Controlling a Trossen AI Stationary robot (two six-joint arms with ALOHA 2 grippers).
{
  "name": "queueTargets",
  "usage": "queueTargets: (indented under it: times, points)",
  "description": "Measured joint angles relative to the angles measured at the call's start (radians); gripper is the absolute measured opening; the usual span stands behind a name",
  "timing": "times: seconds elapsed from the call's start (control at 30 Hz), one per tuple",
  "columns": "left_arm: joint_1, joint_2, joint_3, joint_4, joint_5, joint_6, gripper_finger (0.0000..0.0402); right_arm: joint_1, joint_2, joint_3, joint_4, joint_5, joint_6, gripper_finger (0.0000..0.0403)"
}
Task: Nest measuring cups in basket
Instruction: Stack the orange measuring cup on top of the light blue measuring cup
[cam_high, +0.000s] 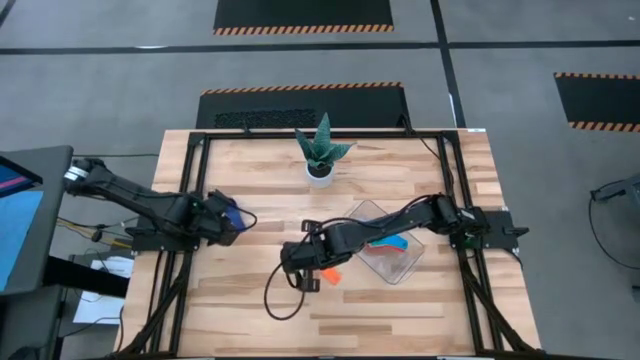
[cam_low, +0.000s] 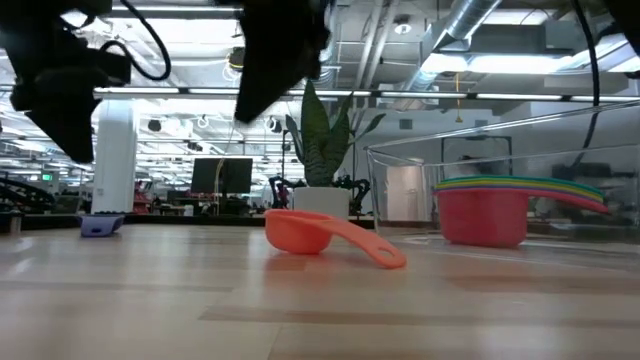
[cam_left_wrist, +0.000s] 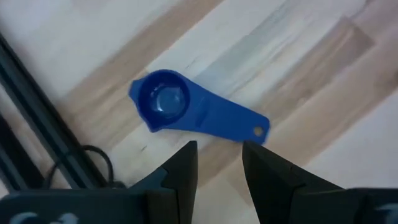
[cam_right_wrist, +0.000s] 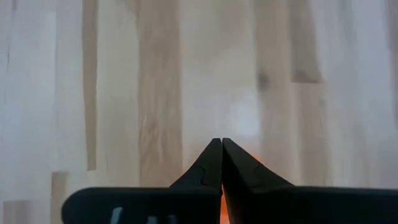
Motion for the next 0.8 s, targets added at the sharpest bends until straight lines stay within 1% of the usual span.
queueTargets:
  times: [0.1, 0.17, 0.2, 0.3, 0.37, 0.43, 0.5, 0.57, 0.67, 0.8]
  points:
    - [0.014, 0.004, -0.019, 0.015, -0.042, 0.039, 0.0116, 0.003, 0.022, -0.007, -0.029, -0.067, -0.056, 0.0038]
    - [0.028, 0.008, -0.021, 0.022, -0.093, 0.107, 0.0116, 0.003, 0.044, 0.0, 0.02, -0.139, -0.06, 0.0053]
    - [0.037, 0.006, -0.021, 0.021, -0.102, 0.158, 0.0116, 0.003, 0.055, 0.0, 0.021, -0.173, -0.061, 0.0062]
    - [0.07, 0.031, -0.021, 0.041, -0.07, 0.32, 0.0116, 0.004, 0.101, -0.005, -0.003, -0.222, -0.061, 0.0088]
    - [0.089, 0.046, -0.022, 0.03, -0.022, 0.39, 0.0116, 0.004, 0.123, -0.005, 0.001, -0.216, -0.058, 0.0105]
    - [0.112, 0.074, -0.022, 0.03, -0.003, 0.421, 0.0116, 0.004, 0.13, -0.004, -0.016, -0.2, -0.051, 0.012]
    - [0.126, 0.09, -0.023, 0.022, -0.012, 0.412, 0.0116, 0.002, 0.136, -0.003, -0.023, -0.195, -0.049, 0.0134]
    - [0.134, 0.109, -0.023, 0.031, -0.043, 0.404, 0.0116, 0.0, 0.138, -0.004, -0.04, -0.194, -0.038, 0.0144]
    - [0.145, 0.124, -0.023, 0.043, -0.052, 0.428, 0.0116, -0.005, 0.137, 0.016, -0.057, -0.182, -0.023, 0.0152]
    - [0.154, 0.136, -0.023, 0.046, -0.031, 0.483, 0.0116, -0.005, 0.134, 0.055, -0.115, -0.083, -0.02, 0.015]
